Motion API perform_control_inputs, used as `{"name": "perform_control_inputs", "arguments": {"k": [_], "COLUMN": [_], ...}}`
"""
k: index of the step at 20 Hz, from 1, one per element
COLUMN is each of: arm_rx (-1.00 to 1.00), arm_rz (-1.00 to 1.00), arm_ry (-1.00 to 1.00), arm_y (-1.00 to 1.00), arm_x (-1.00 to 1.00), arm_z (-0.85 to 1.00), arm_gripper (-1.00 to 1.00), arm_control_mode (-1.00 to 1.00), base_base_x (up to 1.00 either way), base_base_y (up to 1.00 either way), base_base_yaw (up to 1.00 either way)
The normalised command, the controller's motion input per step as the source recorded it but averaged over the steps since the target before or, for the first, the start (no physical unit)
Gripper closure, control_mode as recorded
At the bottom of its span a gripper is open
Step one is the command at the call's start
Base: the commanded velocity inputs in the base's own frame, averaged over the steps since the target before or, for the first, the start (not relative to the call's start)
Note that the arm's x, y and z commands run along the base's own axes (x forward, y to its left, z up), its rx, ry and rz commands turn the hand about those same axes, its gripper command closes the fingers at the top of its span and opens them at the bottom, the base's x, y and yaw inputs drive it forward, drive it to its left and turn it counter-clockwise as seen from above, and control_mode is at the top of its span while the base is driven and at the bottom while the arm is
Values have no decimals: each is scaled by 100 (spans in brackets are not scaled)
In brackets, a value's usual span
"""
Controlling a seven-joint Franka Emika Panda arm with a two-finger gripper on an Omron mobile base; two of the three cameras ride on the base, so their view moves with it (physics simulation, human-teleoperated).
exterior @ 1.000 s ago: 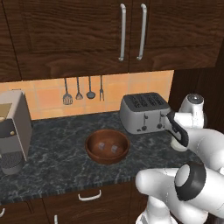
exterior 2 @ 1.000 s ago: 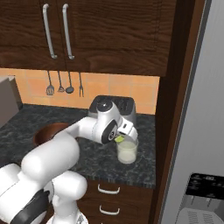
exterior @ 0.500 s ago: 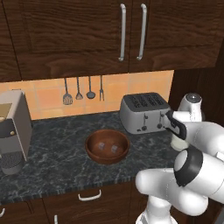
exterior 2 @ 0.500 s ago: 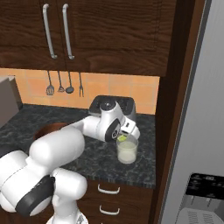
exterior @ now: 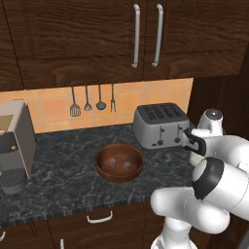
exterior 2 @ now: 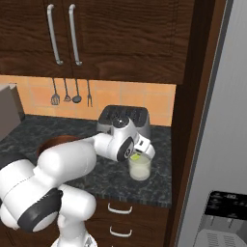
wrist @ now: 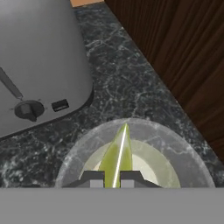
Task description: Grab a lemon wedge from the fridge and one ice cube from the ice bowl, and put them in the glass of lemonade.
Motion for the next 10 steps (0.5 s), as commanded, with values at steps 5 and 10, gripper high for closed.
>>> {"name": "perform_control_inputs", "arguments": {"k": [5, 10], "arm_rx": [0, 1], "arm_rz": [0, 0], "arm_ry": [0, -2], "arm_y": [-1, -1], "arm_x": [0, -9], "arm_z": [0, 4], "arm_gripper": [100, 100], "arm_control_mode": [-100, -100], "base_base_x": [0, 0], "base_base_y": [0, 0], "base_base_yaw": [0, 0]}}
